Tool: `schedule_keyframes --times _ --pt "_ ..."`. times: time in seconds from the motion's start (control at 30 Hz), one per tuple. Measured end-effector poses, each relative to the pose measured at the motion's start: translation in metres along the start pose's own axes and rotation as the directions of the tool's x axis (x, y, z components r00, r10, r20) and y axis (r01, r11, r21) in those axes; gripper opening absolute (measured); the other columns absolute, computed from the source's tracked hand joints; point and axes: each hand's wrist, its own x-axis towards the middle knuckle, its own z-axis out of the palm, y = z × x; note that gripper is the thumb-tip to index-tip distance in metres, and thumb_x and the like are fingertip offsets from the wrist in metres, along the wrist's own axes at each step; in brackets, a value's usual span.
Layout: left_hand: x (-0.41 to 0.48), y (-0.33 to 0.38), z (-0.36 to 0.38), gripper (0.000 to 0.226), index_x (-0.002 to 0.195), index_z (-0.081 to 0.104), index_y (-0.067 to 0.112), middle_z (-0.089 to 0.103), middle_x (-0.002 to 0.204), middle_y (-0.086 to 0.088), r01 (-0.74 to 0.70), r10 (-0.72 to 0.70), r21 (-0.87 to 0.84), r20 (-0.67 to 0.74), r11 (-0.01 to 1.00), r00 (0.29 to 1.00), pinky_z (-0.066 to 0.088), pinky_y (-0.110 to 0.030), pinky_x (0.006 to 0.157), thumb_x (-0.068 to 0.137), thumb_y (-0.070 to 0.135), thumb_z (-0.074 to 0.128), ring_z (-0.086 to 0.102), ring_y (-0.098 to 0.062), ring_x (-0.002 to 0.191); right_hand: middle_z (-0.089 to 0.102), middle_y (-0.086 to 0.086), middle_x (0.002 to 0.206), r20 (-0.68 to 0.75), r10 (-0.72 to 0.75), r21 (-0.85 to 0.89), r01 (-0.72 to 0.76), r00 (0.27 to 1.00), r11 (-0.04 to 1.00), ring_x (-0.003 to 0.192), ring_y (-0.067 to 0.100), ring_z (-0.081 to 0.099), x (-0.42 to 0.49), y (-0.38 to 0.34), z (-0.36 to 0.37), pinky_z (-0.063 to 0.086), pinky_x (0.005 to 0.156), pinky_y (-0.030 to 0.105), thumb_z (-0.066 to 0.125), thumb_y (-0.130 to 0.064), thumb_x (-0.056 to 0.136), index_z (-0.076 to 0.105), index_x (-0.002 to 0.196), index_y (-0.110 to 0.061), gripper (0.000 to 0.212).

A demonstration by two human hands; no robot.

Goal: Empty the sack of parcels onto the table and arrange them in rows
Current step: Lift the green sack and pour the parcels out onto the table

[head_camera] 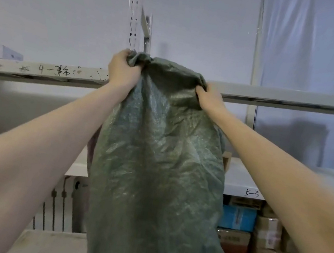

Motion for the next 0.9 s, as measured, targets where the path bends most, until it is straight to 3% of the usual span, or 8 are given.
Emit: schedule_keyframes --times 0.17,0.37,0.5,0.57,0.63,0.73,0.8,0.9 --pt "-0.023 -0.018 0.021 0.032 0.118 0.064 0.009 0.065 0.117 -0.014 -0.035 -0.156 0.433 0.396 0.901 0.905 0.045 -0.032 0.094 0.087 0.013 0.057 0.057 -0.031 0.112 0.030 0.016 0.152 0.227 0.092 -0.043 -0.085 0.969 0.995 0.136 0.033 0.035 -0.018 0.012 0.020 0.033 0.112 0.044 0.063 -0.067 0.076 0.029 0.147 -0.005 0.100" --pt "-0.047 -0.018 0.030 0.022 0.090 0.067 0.002 0.065 0.100 -0.015 -0.077 -0.177 0.364 0.614 0.928 0.769 0.042 -0.031 0.076 0.087 0.003 0.045 0.055 -0.023 0.092 0.021 0.016 0.146 0.347 0.041 -0.329 0.081 0.937 0.941 0.136 0.037 0.028 -0.034 0.017 0.037 0.030 0.112 0.048 0.079 -0.069 0.052 0.012 0.148 -0.010 0.131" --pt "-0.064 -0.021 0.030 0.020 0.063 0.047 0.007 0.045 0.064 -0.009 -0.009 -0.125 0.189 0.685 0.982 0.718 0.027 -0.032 0.061 0.080 -0.002 0.044 0.038 -0.020 0.065 0.035 0.016 0.139 0.323 0.058 -0.364 0.067 0.945 0.929 0.128 0.037 0.039 -0.039 0.022 0.056 0.039 0.104 0.044 0.075 -0.070 0.059 0.030 0.141 -0.011 0.110" --pt "-0.072 -0.025 0.029 0.018 0.065 0.054 0.001 0.048 0.065 -0.009 0.005 -0.116 0.163 0.681 0.987 0.723 0.031 -0.030 0.063 0.081 0.001 0.046 0.043 -0.021 0.067 0.058 0.015 0.116 0.215 -0.020 -0.392 0.105 0.976 0.914 0.110 0.035 0.055 -0.041 0.029 0.063 0.046 0.082 0.035 0.070 -0.048 0.076 0.055 0.110 -0.011 0.052" --pt "-0.074 -0.029 0.029 0.021 0.092 0.069 0.004 0.062 0.086 -0.009 -0.079 -0.089 0.227 0.648 0.971 0.757 0.043 -0.028 0.075 0.081 0.011 0.052 0.055 -0.024 0.086 0.065 0.012 0.093 0.104 -0.034 -0.410 0.074 0.994 0.909 0.093 0.033 0.062 -0.045 0.035 0.065 0.041 0.067 0.030 0.059 -0.019 0.082 0.056 0.081 -0.014 0.006" --pt "-0.077 -0.039 0.017 0.077 0.143 0.038 0.023 0.043 0.138 -0.013 -0.260 -0.088 0.545 0.532 0.797 0.842 0.034 -0.052 0.108 0.073 0.039 0.067 0.037 -0.034 0.132 0.060 0.011 0.090 0.030 -0.009 -0.411 0.020 1.000 0.912 0.088 0.034 0.061 -0.044 0.040 0.058 0.042 0.066 0.031 0.050 -0.007 0.083 0.049 0.073 -0.014 0.013" --pt "-0.081 -0.046 0.005 0.115 0.153 0.005 0.023 0.020 0.153 -0.017 -0.282 -0.190 0.688 0.525 0.668 0.830 0.017 -0.062 0.111 0.067 0.051 0.077 0.018 -0.036 0.143 0.047 0.015 0.112 0.006 -0.022 -0.416 0.022 1.000 0.909 0.088 0.035 0.058 -0.040 0.039 0.049 0.045 0.069 0.036 0.049 -0.002 0.085 0.047 0.085 -0.011 0.009" --pt "-0.084 -0.068 -0.008 0.143 0.151 -0.019 0.018 0.005 0.159 -0.016 -0.208 -0.311 0.732 0.505 0.649 0.805 0.012 -0.065 0.112 0.059 0.060 0.081 0.009 -0.035 0.146 0.032 0.019 0.126 -0.006 -0.076 -0.501 0.063 0.997 0.863 0.084 0.038 0.057 -0.029 0.033 0.036 0.044 0.067 0.040 0.053 0.004 0.086 0.042 0.110 -0.006 0.028"
